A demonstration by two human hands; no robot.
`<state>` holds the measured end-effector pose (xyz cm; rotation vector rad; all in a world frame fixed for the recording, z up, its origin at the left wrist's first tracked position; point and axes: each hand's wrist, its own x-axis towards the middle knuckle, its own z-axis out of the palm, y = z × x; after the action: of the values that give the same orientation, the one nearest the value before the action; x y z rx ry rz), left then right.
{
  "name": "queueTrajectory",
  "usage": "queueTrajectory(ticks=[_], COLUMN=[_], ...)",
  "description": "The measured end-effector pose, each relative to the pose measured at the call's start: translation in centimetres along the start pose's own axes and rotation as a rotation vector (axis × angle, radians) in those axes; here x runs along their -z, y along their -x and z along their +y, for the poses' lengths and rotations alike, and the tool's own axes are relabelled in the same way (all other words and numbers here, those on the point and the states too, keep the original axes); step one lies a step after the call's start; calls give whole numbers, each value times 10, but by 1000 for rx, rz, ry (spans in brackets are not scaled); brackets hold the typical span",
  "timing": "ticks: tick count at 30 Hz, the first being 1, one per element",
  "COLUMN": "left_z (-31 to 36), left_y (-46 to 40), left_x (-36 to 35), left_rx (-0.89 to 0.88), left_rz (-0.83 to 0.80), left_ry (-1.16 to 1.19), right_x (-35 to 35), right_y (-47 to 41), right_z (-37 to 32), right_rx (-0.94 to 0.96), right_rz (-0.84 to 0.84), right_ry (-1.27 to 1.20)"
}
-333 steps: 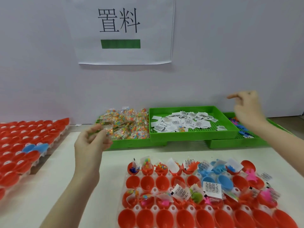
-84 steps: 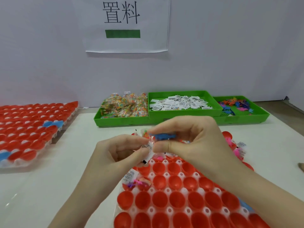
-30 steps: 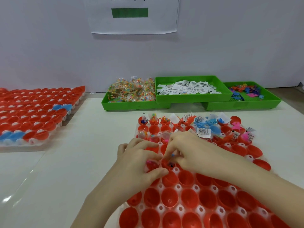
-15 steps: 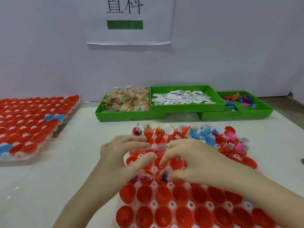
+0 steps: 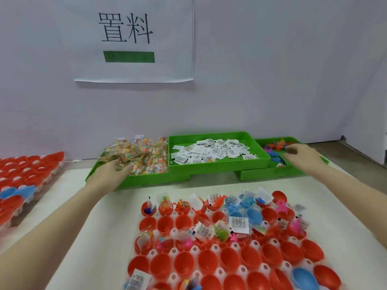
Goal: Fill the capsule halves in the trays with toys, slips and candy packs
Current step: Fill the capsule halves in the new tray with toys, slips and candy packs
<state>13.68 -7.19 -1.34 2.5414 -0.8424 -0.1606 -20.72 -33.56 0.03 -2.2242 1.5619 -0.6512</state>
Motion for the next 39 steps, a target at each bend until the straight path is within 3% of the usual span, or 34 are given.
queueTrajectory(ticks=[3,6,10,14,18,22,29,33,36,39], left_z=[4,6,8,8,3,-4,-7,-2,1,9], left_y=[-8,-13,-14,-12,-7,-6,-11,-14,-12,0], left_x=[-16,-24,-27,-26,-22,-15,-9,-5,-2,5], left_rx=[99,153,192,172,44,-52,-43,-57,-83,-104], left_rz=[-3,168,297,384,448,445,378,447,501,612], left_ry=[-198,-53,153,231,308,321,349,222,167,283], right_x=[-14,-24,-26,-28,-25,-23,-8,-11,-21,-35], right_y=[-19,-31,-36,-34,-31,-28,-28,-22,-14,-13], right_z=[1,-3,-6,-2,0,-4,-31,-74,-96,-99], right_rx=[15,-24,-49,-89,-106,19,65,281,400,381], right_rz=[-184,-284,-115,-57,-67,25,305,104,-116,-189], right_ry=[126,160,16,-59,-100,15,-170,-284,111,406])
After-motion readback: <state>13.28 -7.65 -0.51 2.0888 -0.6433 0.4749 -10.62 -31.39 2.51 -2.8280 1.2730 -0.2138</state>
